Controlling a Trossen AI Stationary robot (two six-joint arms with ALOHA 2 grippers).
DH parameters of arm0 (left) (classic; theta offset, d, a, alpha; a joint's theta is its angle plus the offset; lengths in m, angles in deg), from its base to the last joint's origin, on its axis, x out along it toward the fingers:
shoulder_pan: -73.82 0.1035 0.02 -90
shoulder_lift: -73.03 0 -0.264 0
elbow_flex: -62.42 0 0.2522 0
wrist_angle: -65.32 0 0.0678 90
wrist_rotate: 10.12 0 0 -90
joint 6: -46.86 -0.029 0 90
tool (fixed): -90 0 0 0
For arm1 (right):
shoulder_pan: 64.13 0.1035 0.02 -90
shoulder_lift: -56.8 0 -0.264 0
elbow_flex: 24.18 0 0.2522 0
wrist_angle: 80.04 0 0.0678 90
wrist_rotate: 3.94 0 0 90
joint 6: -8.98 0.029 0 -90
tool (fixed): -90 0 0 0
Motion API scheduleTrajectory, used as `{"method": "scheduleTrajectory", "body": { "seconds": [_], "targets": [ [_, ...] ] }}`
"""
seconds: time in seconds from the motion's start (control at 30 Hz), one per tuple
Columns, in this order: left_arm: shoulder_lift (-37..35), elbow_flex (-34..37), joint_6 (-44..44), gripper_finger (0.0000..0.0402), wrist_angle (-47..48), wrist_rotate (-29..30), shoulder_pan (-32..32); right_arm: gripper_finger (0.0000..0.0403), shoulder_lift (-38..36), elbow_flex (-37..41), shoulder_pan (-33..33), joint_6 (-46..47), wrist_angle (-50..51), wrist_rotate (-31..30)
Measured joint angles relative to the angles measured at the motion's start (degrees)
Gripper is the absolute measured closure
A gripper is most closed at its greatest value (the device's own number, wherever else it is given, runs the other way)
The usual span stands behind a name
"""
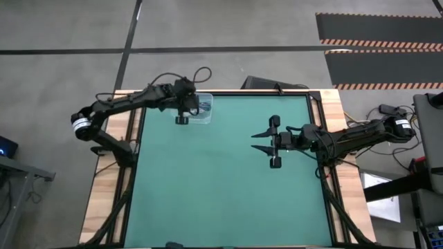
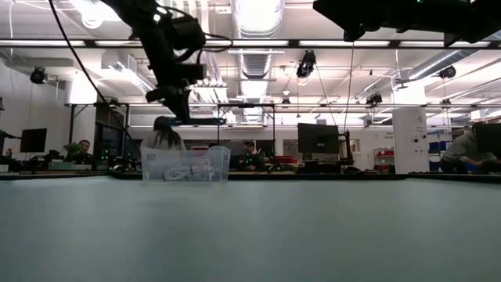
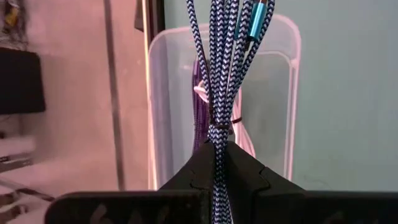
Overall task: Pick and place USB-C Cables
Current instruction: Put the blue charger cable into the transparent bin
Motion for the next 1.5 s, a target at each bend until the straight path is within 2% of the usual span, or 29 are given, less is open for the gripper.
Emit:
{"method": "scheduleTrajectory", "body": {
  "seconds": [0.17,0.43,0.77,0.93,1.17,1.5],
  "targets": [
    [3.2,0.0,-1.0,0.0397,-1.8,-3.6,3.3,0.0259,0.0,0.0,0.0,0.0,0.0,0.0],
    [7.7,0.0,-2.5,0.0397,-4.6,-3.9,6.7,0.0259,0.0,0.0,0.0,0.0,0.2,0.0],
    [8.5,0.1,-2.2,0.0397,-7.4,-4.6,10.2,0.0259,0.0,0.0,0.0,-0.2,0.1,0.0],
    [8.9,0.1,-0.8,0.0397,-7.4,-6.8,10.8,0.0259,0.0,0.0,0.0,-0.2,0.1,0.0],
    [10.1,0.1,2.2,0.0396,-7.5,-7.0,10.9,0.0259,0.0,0.0,0.0,-0.3,0.1,0.0],
    [10.1,0.1,5.3,0.035,-8.0,-7.0,10.9,0.0259,0.0,0.0,0.0,-0.6,0.1,0.0]
  ]
}}
